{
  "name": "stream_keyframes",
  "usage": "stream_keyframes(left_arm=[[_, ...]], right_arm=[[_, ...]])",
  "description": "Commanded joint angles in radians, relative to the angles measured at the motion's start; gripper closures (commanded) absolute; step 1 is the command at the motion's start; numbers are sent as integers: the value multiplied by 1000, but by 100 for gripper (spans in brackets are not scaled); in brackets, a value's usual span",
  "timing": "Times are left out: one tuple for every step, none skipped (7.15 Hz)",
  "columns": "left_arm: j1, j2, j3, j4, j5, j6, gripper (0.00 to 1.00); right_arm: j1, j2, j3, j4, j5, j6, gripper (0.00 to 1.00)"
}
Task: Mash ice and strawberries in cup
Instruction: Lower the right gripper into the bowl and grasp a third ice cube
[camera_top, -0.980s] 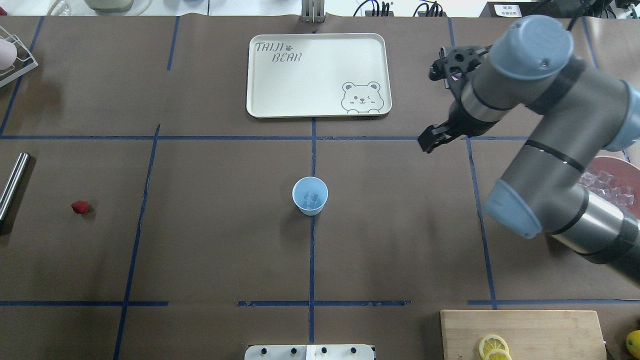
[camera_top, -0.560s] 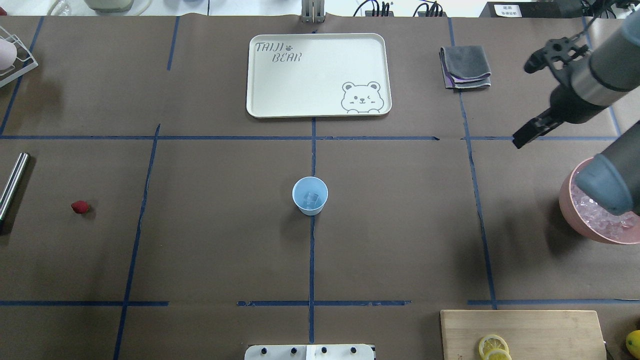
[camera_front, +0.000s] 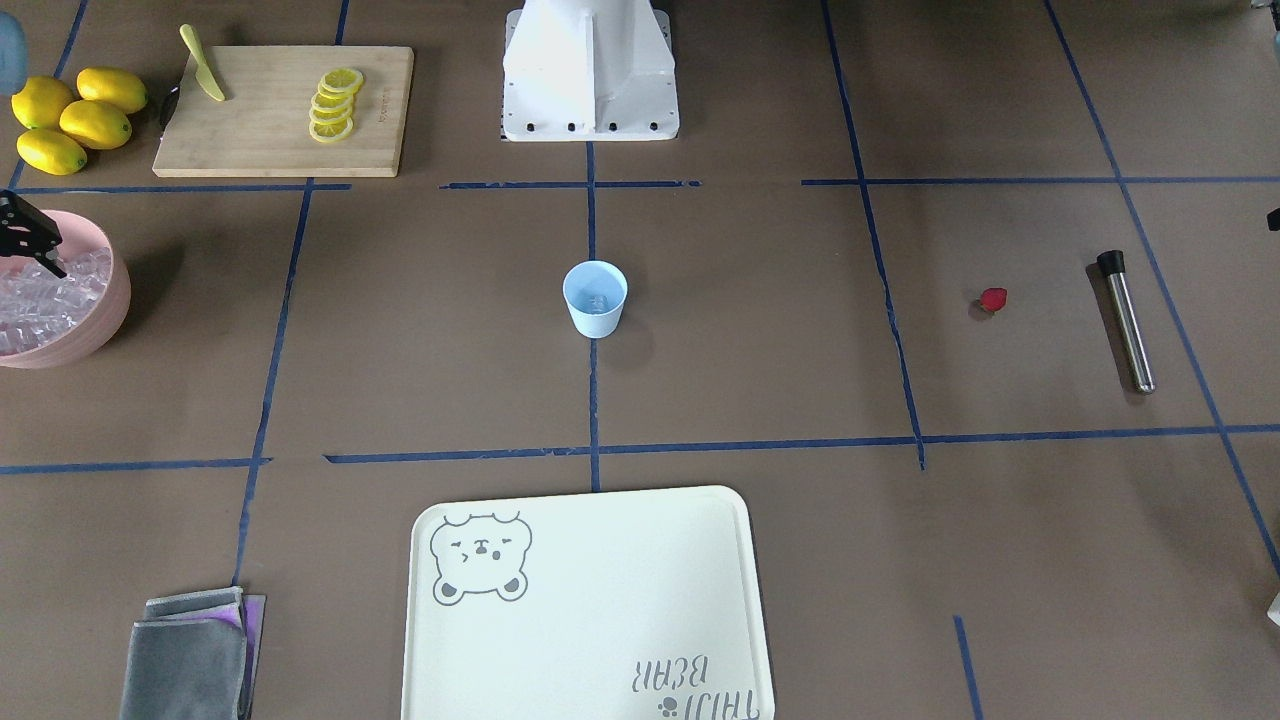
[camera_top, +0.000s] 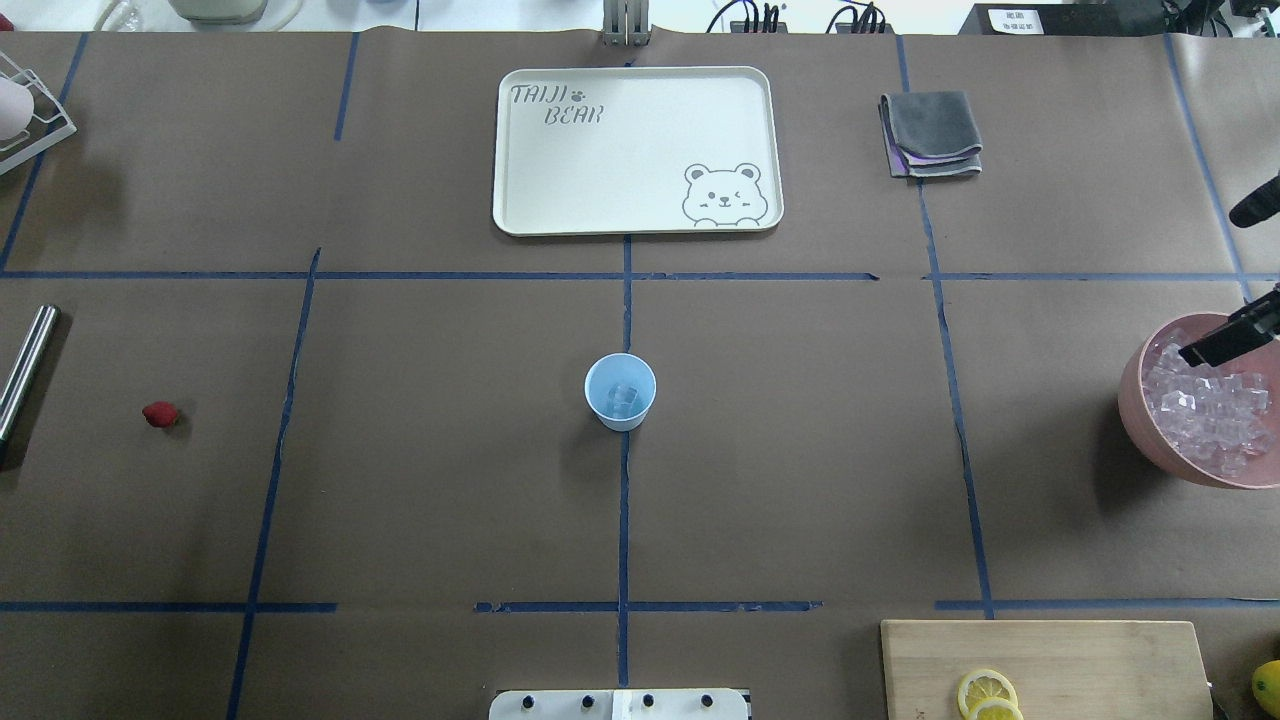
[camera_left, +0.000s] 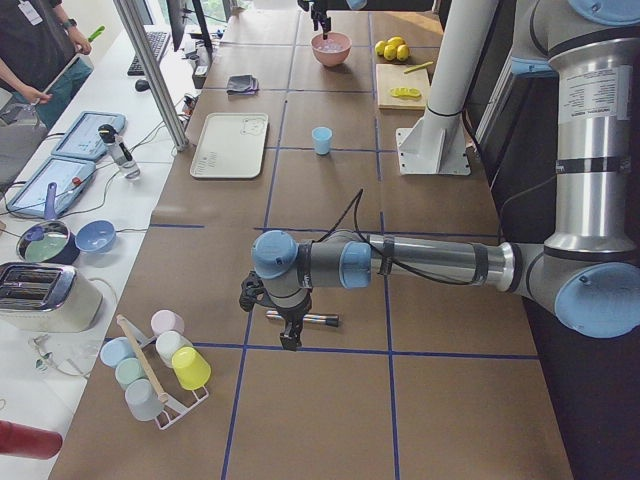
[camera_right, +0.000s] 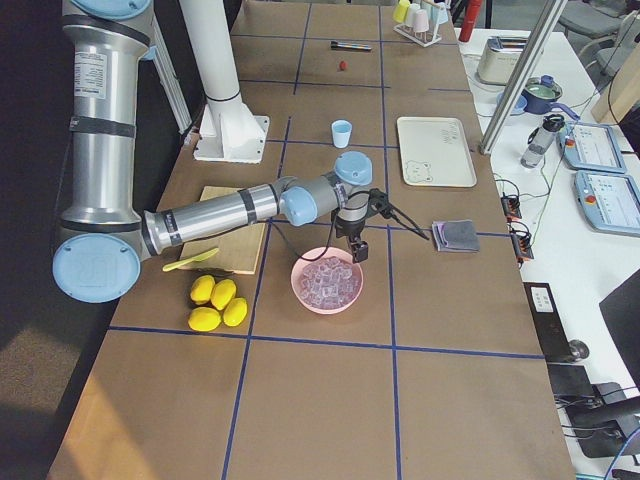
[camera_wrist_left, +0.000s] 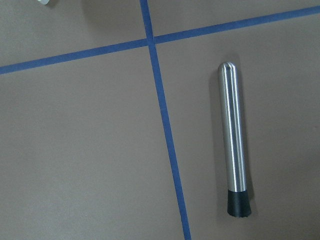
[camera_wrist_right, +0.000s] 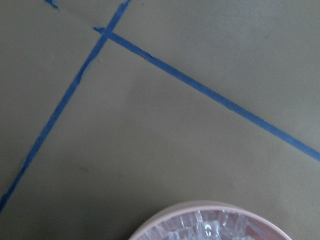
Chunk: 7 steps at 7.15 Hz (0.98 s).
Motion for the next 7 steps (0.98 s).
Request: stream_keyframes(left_arm=[[0,0,-1,0,0,-1,0],[0,0,-3,0,0,-1,0],[0,0,-6,0,0,0,0],[0,0,-9,0,0,1,0],[0,0,-9,0,0,1,0],[0,0,-9,0,0,-1,0],[0,2,-9,0,0,0,0]], right_arm=[[0,-63,-68,110,-46,-2,4],[0,-66,-99,138,-51,-2,6],[-5,-66,-104,139,-51,0,7],[-26,-64,-105,137,-53,12,8],[-33,-64,-105,137,-51,12,10],[-45,-64,-108,136,-51,12,15],[-46,-66,-114,133,-51,11,20]])
